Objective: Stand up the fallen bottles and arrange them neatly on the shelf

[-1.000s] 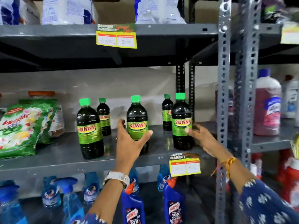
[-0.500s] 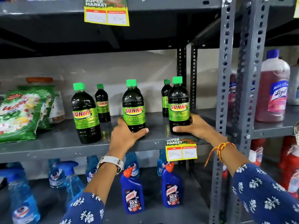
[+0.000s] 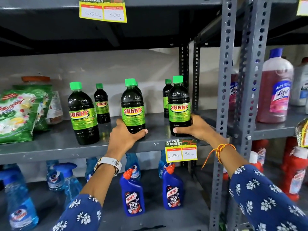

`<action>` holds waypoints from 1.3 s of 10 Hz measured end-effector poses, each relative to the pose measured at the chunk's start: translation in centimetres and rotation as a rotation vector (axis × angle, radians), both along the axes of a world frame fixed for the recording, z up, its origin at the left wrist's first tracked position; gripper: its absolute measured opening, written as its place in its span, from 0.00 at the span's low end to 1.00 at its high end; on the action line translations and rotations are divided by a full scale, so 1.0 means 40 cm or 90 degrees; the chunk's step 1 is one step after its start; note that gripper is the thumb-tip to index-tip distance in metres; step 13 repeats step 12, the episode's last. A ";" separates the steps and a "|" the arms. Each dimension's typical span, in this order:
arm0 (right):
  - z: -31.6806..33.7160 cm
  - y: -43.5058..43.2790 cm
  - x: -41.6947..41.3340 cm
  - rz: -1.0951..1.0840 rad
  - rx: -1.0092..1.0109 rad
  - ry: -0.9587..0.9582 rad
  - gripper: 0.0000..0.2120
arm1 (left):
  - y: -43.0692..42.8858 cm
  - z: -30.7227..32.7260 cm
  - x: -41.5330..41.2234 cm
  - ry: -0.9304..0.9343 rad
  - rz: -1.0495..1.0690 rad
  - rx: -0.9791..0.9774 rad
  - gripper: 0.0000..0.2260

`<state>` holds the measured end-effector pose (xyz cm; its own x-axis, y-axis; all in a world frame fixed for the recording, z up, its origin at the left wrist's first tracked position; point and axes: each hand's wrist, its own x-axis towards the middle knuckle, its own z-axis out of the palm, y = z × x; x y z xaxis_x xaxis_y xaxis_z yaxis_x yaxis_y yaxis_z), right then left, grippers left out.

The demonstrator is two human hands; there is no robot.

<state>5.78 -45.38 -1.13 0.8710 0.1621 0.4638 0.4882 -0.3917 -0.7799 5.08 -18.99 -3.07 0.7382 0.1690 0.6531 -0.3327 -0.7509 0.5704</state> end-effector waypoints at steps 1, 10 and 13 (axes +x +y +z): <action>-0.001 -0.001 0.006 0.005 0.000 0.000 0.16 | 0.001 0.002 -0.001 0.003 -0.009 -0.004 0.35; 0.002 0.000 -0.006 0.051 0.044 0.026 0.20 | -0.004 0.004 -0.012 0.039 -0.045 -0.013 0.37; -0.027 0.035 -0.077 -0.191 0.278 -0.111 0.28 | 0.014 0.002 -0.098 -0.016 -0.191 -0.178 0.33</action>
